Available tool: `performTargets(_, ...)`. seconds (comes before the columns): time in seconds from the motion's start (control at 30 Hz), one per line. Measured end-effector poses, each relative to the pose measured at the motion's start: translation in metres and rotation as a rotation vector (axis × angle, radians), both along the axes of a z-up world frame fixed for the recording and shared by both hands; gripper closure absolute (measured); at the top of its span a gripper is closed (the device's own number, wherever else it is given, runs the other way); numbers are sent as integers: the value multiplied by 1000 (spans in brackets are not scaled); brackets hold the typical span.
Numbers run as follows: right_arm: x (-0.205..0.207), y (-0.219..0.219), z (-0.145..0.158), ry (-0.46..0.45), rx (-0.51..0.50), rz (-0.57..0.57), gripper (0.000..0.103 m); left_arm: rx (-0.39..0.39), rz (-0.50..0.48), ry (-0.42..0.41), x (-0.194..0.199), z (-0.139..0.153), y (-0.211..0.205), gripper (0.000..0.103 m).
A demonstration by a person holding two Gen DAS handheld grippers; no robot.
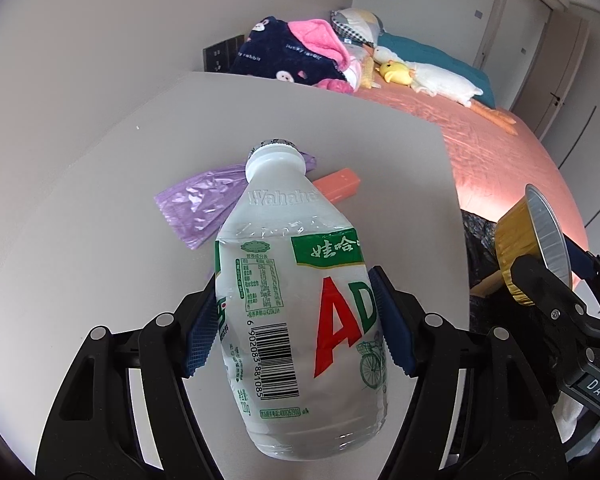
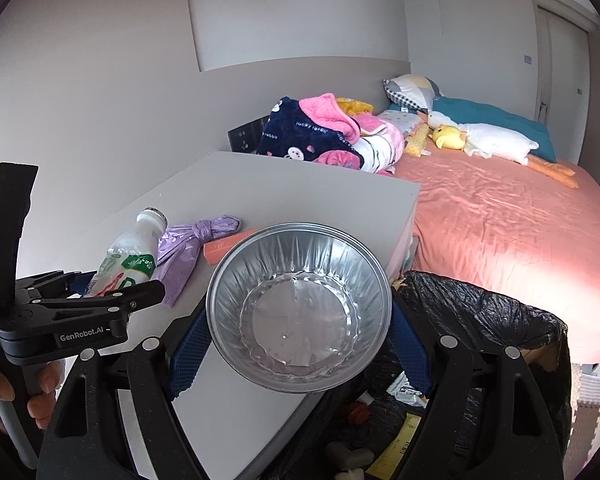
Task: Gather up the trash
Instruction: 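Carry the foil tray and white bottle over the trash bag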
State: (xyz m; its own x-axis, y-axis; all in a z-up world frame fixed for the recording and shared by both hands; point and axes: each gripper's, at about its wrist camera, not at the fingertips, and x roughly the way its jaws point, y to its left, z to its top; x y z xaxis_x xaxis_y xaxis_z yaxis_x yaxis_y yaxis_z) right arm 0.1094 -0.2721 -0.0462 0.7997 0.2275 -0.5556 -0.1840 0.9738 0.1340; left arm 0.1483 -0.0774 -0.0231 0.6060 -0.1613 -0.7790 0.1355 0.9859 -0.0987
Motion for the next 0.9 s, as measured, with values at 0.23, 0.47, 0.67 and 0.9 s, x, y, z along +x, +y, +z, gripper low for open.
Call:
performTargets(0.23, -16, -31, 7, -18, 13, -56, 22, -10, -64, -13, -4, 9, -33, 35)
performTargets(0.47, -27, -61, 9, -24, 27, -111, 22, -12, -121, -17, -6, 11, -65, 35)
performTargets(0.67, -33, -81, 8, -22, 37, -147, 22, -9, -171, -13, -8, 11, -88, 35)
performTargets(0.9, -41, -106, 8, -24, 52, -195, 22, -14, -241, -7, -11, 10, -116, 35)
